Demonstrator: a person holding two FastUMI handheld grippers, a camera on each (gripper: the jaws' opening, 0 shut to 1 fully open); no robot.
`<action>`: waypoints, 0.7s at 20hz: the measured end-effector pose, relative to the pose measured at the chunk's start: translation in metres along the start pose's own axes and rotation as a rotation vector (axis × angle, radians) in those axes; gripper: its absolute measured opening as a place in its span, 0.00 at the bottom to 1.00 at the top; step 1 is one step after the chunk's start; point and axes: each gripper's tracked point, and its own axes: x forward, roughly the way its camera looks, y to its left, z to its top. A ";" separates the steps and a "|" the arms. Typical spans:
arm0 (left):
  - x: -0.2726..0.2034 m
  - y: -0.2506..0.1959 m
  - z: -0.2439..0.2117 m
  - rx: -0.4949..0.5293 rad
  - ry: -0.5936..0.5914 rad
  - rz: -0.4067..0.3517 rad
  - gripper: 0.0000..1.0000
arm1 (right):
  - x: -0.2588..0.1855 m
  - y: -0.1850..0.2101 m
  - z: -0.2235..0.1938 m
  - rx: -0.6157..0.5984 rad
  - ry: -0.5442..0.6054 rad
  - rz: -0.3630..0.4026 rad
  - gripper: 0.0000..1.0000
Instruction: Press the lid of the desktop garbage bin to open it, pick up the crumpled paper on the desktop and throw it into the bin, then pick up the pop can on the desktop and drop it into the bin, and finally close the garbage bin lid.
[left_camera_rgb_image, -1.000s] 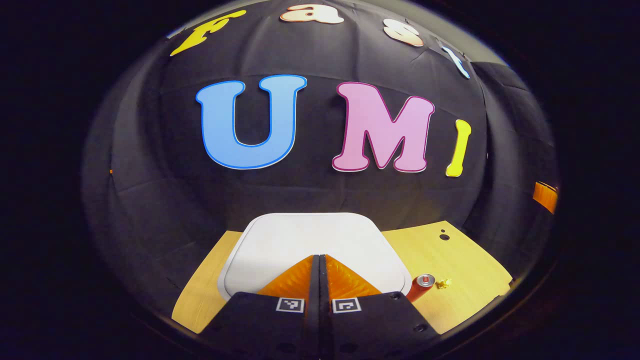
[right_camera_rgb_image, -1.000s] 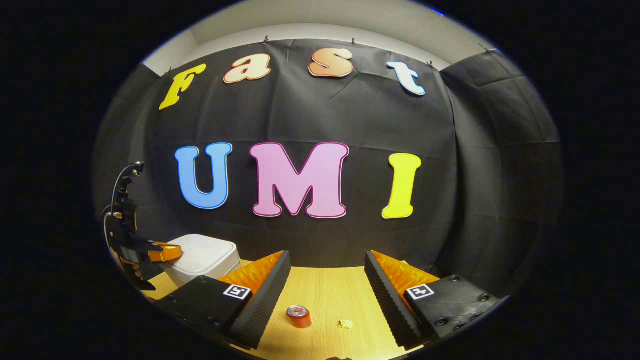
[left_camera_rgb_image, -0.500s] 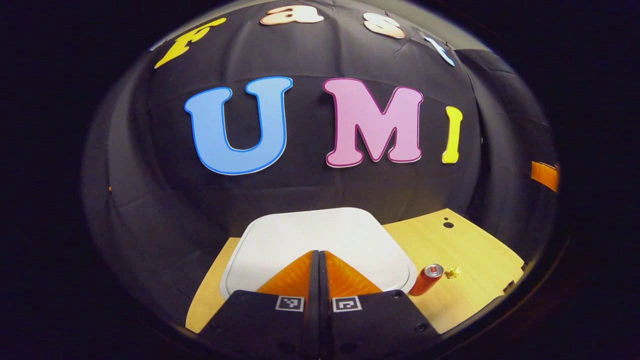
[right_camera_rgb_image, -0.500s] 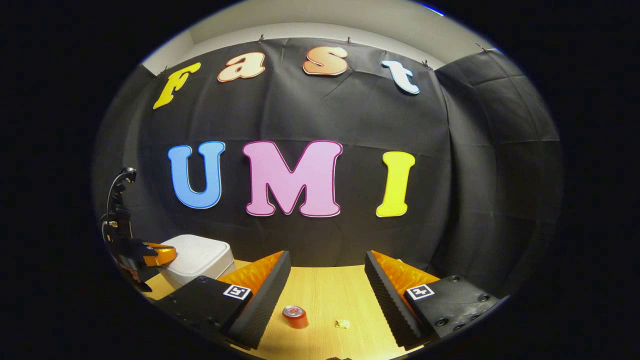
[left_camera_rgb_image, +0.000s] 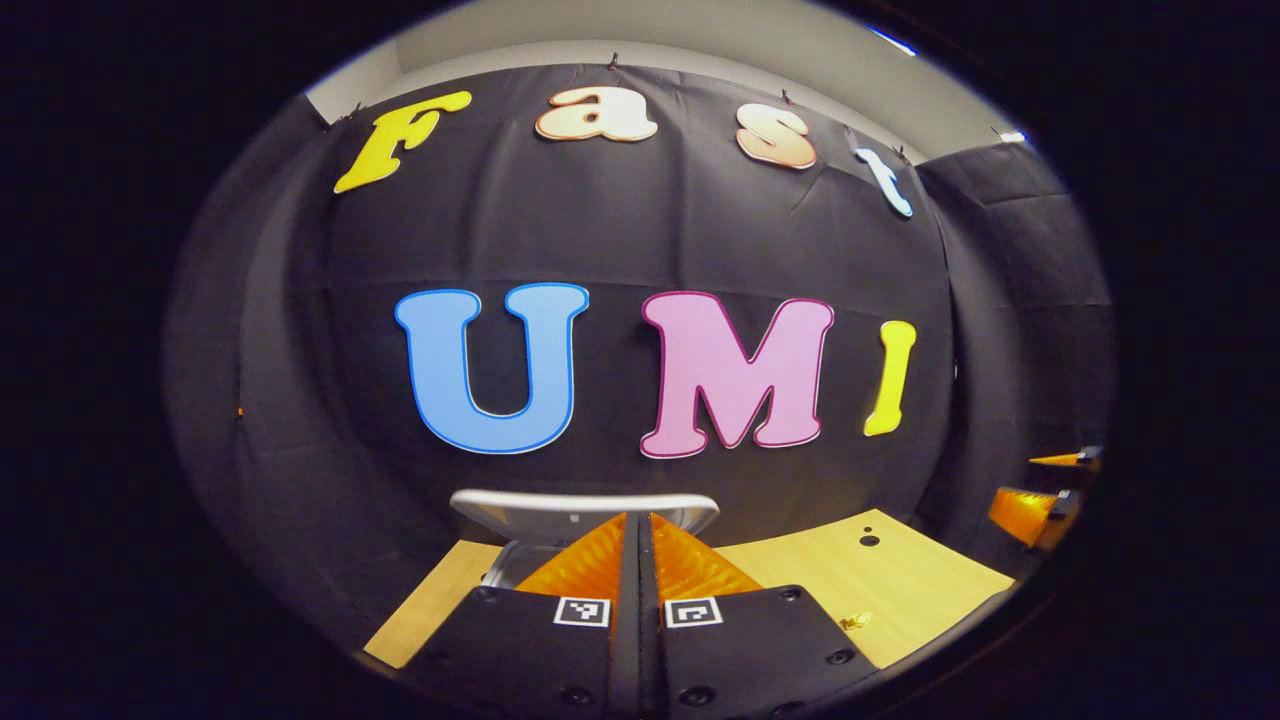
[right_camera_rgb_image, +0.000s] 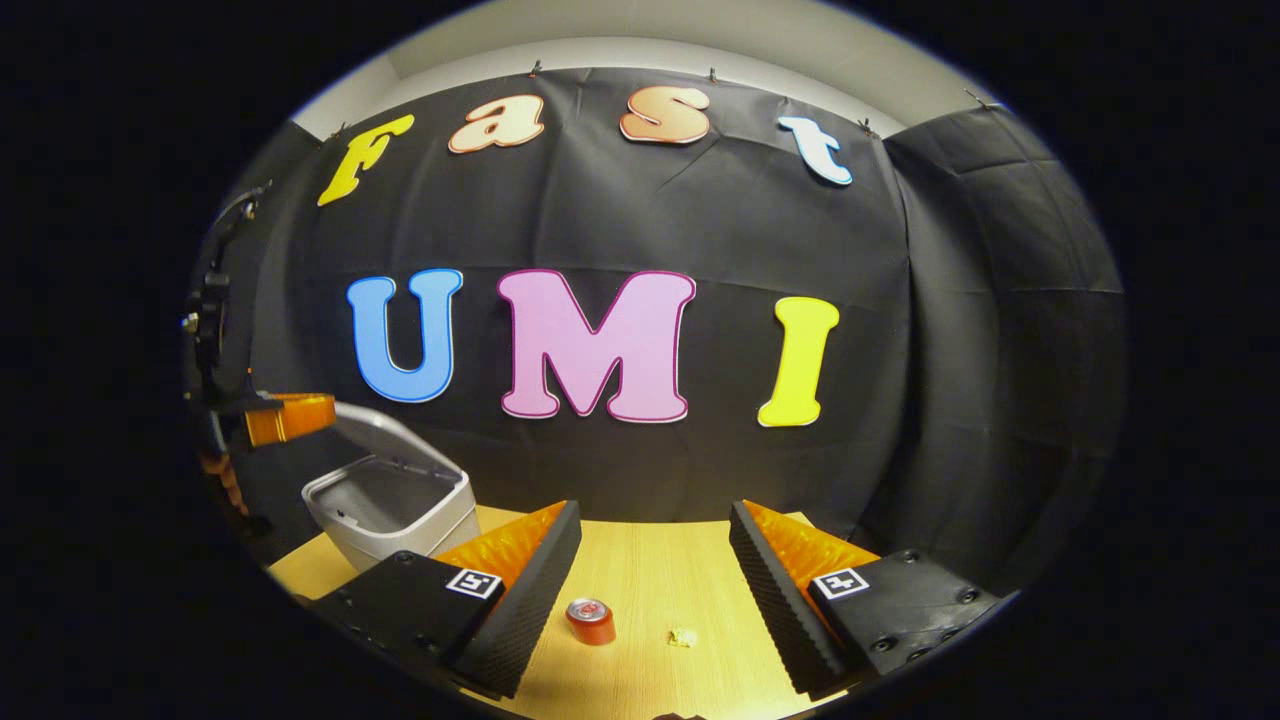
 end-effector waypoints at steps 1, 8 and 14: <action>-0.011 -0.008 0.004 0.003 -0.004 -0.003 0.06 | -0.003 -0.002 -0.001 0.006 0.000 0.000 0.96; -0.081 -0.053 0.008 -0.088 -0.023 -0.011 0.07 | -0.026 -0.009 -0.006 0.013 0.007 -0.008 0.97; -0.109 -0.076 0.006 -0.116 -0.045 -0.075 0.33 | -0.029 -0.026 -0.045 -0.007 0.103 -0.030 0.96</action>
